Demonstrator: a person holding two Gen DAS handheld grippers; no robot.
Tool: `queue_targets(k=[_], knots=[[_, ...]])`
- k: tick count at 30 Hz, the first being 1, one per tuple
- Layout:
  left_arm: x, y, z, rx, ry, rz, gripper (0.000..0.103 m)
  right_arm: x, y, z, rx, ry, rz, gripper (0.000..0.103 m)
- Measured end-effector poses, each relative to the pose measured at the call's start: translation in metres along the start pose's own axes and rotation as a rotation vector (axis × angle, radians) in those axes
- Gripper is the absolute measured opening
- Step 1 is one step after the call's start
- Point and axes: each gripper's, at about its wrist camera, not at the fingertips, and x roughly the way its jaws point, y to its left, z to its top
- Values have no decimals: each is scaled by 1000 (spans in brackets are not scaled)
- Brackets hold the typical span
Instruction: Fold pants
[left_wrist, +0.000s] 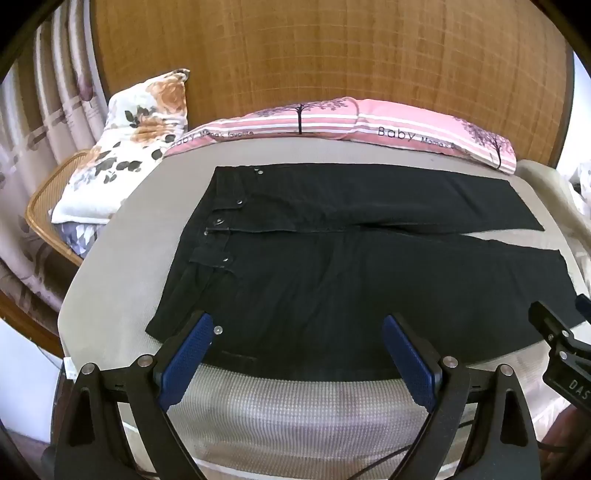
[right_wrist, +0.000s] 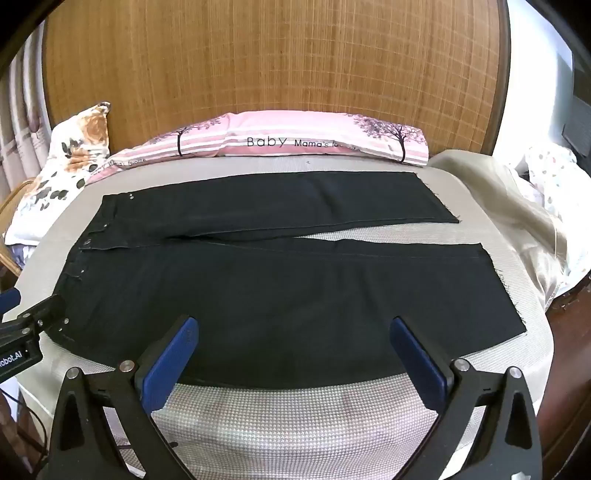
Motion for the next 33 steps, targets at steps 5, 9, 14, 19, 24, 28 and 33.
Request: queue_targets(k=[5,9,14,19,24,28,33], knots=[[3,12,2,-7,15,-31,93,-1,1,0,-4,-9,-4,103],[2,18,-6,-5,15,-37,93,-1,2,-1,-6,-11,-6,103],[-4,8,-4,-13,4,-9,93,2,6,-2,-7,-9,-6,103],[-4,5,-4,-10,0,-16,93,0,1,-1,-4,-7,-3,103],[-4,-1,-3,4,-9,-23,93,1,1,-2,-4,-6,-5,103],[-3,-5,-1,8,-13,-32,93,2,0,-3,-4,-5,-4,103],[-3,-3,-5,15,-7,-39,93,3,1,-1,-4,-3,-3,103]])
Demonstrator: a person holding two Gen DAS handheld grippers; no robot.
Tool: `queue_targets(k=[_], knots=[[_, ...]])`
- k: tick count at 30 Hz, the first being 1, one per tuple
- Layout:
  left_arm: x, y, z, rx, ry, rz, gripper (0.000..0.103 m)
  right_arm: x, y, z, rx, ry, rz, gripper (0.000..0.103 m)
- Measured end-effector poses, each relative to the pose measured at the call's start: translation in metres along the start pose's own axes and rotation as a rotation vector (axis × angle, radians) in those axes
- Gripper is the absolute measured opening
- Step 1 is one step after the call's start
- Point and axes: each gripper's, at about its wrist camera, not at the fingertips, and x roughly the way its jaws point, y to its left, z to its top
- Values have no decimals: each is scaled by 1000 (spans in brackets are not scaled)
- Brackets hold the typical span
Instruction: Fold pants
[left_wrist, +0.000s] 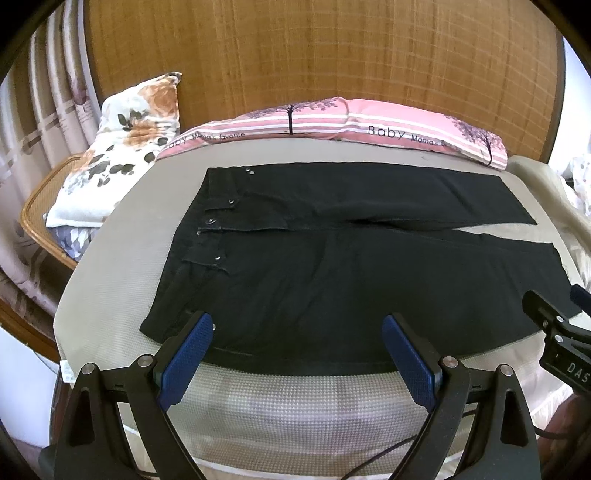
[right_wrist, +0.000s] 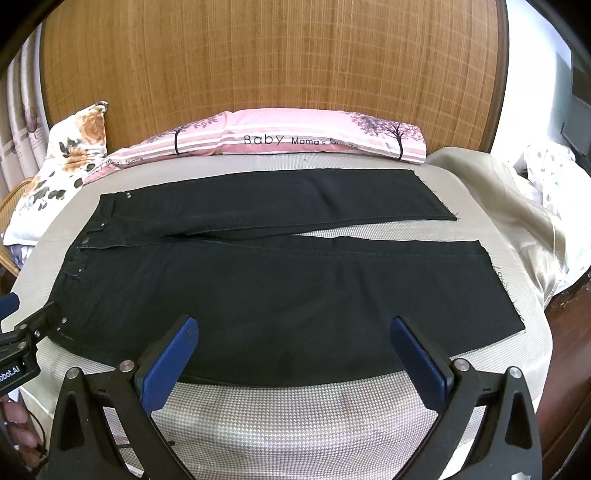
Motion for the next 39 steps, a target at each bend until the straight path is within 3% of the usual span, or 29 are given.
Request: queue_targets(k=[39], knots=[[14,0,-7,18,69,38,93,11,-4,-10,8,55,7,103]])
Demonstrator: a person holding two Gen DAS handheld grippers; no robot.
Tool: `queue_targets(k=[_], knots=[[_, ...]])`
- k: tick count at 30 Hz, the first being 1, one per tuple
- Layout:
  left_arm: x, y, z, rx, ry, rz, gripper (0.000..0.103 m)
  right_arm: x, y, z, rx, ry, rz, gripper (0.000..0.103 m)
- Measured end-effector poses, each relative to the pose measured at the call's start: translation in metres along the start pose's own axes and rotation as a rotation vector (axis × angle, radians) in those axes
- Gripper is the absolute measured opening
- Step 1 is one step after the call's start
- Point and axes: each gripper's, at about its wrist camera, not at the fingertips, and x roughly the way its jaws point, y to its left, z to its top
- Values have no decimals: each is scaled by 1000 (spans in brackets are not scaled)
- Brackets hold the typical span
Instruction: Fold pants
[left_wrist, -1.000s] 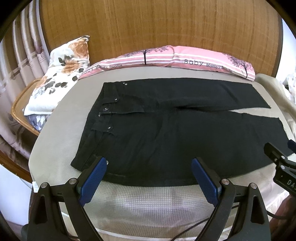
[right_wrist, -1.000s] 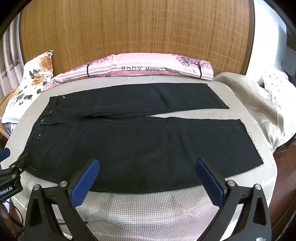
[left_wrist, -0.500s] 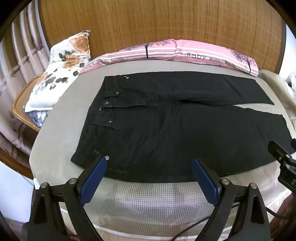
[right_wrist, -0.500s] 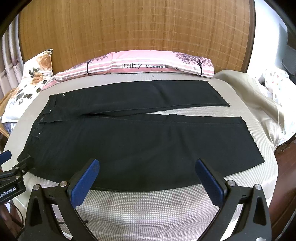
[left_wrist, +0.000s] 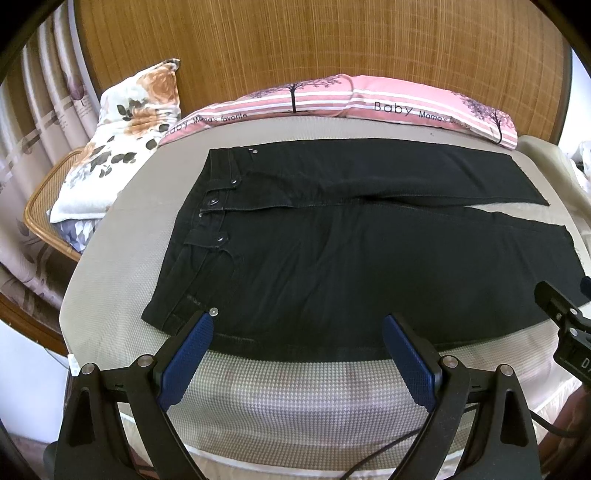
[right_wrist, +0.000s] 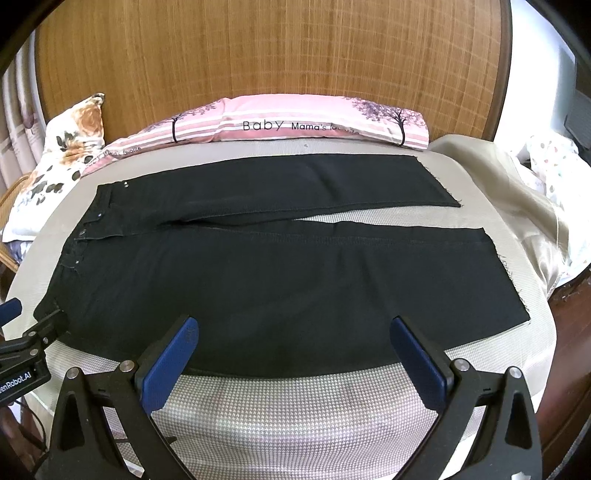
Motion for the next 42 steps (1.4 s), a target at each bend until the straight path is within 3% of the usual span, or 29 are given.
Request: queue_targets(k=[36,42], knots=[[9,5,-4,-21,13,-21,93,3,0,0,2,10,5,103],[15,14,14,-51,29,-29,93,13,-5,7,14,27,33,103]])
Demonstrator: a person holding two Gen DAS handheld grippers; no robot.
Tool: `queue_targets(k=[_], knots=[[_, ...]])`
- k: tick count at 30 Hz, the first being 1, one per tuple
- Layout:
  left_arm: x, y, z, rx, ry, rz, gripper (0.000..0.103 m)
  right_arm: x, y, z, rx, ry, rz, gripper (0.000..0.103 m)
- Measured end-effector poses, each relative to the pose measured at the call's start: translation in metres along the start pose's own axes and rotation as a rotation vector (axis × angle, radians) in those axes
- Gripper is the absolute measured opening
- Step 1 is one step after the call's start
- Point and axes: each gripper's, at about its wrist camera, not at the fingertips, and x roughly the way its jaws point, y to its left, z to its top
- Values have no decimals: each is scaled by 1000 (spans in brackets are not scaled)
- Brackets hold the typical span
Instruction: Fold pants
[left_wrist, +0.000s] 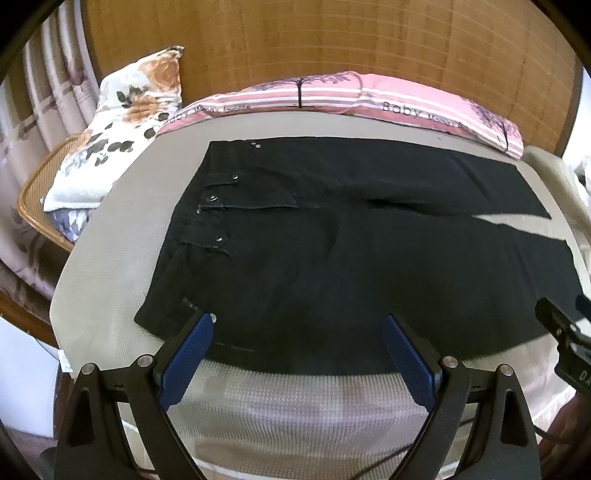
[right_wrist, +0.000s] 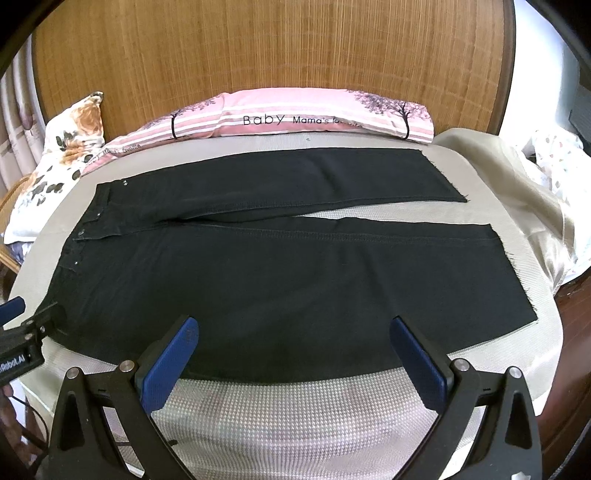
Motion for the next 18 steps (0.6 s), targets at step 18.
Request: queue_targets(k=[18], knots=[[71,133,128,-200,1,-25,84,52,17,74,-37,-23,146,103]])
